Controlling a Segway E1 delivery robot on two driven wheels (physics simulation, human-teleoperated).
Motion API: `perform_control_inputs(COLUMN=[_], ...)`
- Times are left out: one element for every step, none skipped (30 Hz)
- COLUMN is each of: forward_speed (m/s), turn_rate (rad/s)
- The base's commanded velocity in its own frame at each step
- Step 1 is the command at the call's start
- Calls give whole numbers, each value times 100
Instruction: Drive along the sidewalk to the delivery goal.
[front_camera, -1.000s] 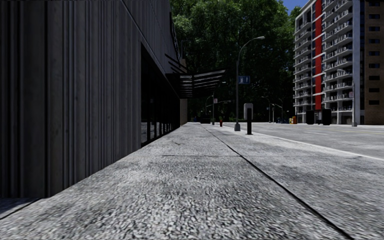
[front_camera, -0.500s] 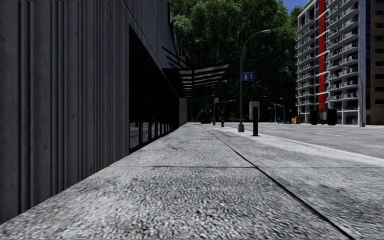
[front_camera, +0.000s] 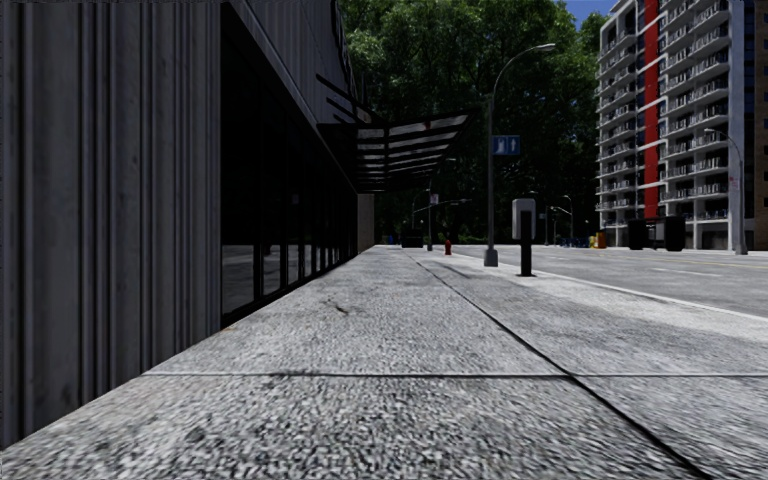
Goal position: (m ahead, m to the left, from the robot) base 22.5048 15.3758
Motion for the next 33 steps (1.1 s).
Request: perform_control_inputs(forward_speed=[200, 200, 200, 200, 200, 200, 200, 200, 200, 200, 200, 200, 200, 200, 200, 200, 200, 200, 200, 200, 200, 200, 200, 200, 200, 200, 200, 200, 200, 200, 200, 200, 200], turn_rate=[0, 0, 0, 0, 0, 0, 0, 0, 0, 0, 0, 0, 0, 0, 0, 0, 0, 0, 0, 0, 0, 0, 0, 0, 0, 0, 0, 0, 0, 0, 0, 0, 0])
